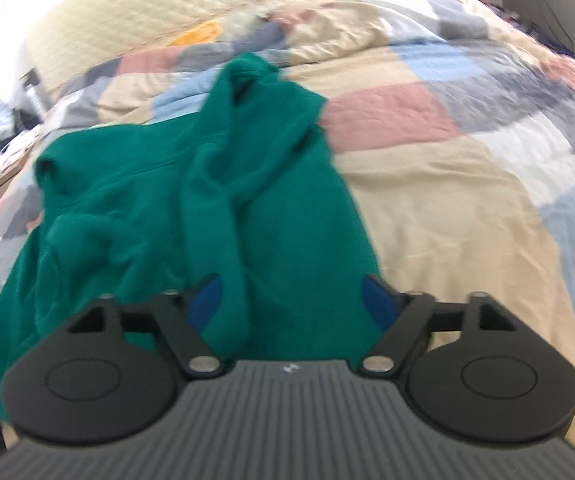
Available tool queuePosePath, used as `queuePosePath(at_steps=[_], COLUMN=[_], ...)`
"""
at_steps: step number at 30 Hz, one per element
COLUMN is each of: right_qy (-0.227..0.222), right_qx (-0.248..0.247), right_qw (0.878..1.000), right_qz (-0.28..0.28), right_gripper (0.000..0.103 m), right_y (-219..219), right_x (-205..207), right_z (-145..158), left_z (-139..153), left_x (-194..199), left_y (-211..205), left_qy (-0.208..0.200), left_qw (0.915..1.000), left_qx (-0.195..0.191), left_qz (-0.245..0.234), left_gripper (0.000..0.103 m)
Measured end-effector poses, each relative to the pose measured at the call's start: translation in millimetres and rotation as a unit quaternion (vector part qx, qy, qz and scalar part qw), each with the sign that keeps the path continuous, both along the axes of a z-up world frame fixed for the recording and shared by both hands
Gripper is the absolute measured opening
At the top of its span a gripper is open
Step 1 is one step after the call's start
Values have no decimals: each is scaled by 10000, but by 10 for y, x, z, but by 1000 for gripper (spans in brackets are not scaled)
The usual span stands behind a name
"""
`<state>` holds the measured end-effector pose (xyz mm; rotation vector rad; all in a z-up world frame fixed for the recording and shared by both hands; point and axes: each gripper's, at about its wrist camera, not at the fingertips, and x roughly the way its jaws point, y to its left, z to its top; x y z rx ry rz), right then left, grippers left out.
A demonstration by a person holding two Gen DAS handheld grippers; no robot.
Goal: Fold large clothes
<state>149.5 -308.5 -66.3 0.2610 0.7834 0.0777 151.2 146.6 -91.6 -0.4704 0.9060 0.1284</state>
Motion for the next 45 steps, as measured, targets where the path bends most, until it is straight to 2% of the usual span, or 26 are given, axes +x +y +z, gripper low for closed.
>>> queuePosePath(at_steps=[2, 5, 9, 12, 15, 17, 20, 23, 26, 28, 31, 33, 34, 38, 39, 40, 42, 43, 44, 45], right_qy=[41, 201, 422, 637, 981, 1156, 1145, 1064, 946, 914, 928, 1029, 1050, 1127, 1158, 1209, 1329, 1299, 1281, 1240], right_qx=[348, 735, 731, 909, 1578, 2047, 2394, 3064, 3472, 3364, 2795, 2820, 2859, 2670, 2766, 2961, 3233, 3164, 3109, 3125], right_qw=[9994, 9964, 9936, 9891, 9750, 9625, 9539, 9388, 9287, 9333, 9460, 9405, 9389, 9492, 9479, 9429, 9333, 9352, 9368, 9364], right_qz=[-66, -363, -754, -973, -1218, -1351, -1404, -1165, -897, -865, -1355, -1591, -1602, -1227, -1076, -932, -824, -913, -968, -1009], right_gripper=[82, 82, 82, 82, 82, 84, 84, 84, 84, 84, 83, 82, 82, 81, 76, 62, 47, 37, 33, 24], right_y=[-95, -197, -275, -342, -471, -547, -594, -571, -527, -498, -505, -556, -555, -377, -354, -326, -281, -265, -270, -263], right_x=[22, 55, 76, 112, 143, 144, 119, 98, 76, 75, 67, 66, 68, 150, 173, 183, 191, 181, 184, 164], right_z=[-22, -92, -198, -311, -494, -606, -636, -651, -637, -599, -601, -677, -703, -699, -711, -743, -840, -852, -851, -841], left_z=[-26, -71, -186, -277, -479, -529, -501, -470, -423, -418, -444, -472, -485, -502, -511, -504, -486, -467, -448, -425], left_x=[-33, -57, -25, 12, 64, 87, 91, 60, 25, 31, 90, 142, 175, 272, 292, 283, 259, 259, 252, 229], left_y=[71, 146, 235, 325, 447, 470, 463, 425, 407, 367, 286, 239, 206, 54, 40, 19, -40, -78, -105, -131], left_qy=[11, 84, 289, 398, 705, 759, 653, 496, 282, 298, 530, 661, 735, 836, 848, 842, 803, 761, 702, 630], left_qw=[9997, 9989, 9971, 9948, 9847, 9829, 9824, 9807, 9788, 9808, 9866, 9888, 9901, 9934, 9939, 9944, 9957, 9963, 9968, 9974], left_qx=[-165, -181, -397, -533, -1357, -1467, -1618, -1838, -2011, -1909, -1525, -1325, -1188, -786, -711, -638, -461, -372, -341, -329], left_qz=[171, 426, 579, 768, 832, 816, 675, 451, 257, 244, 242, 202, 148, -5, -4, 8, -60, -125, -149, -151], left_gripper=[70, 72, 72, 73, 74, 75, 74, 74, 74, 74, 73, 71, 69, 64, 62, 57, 44, 33, 22, 19])
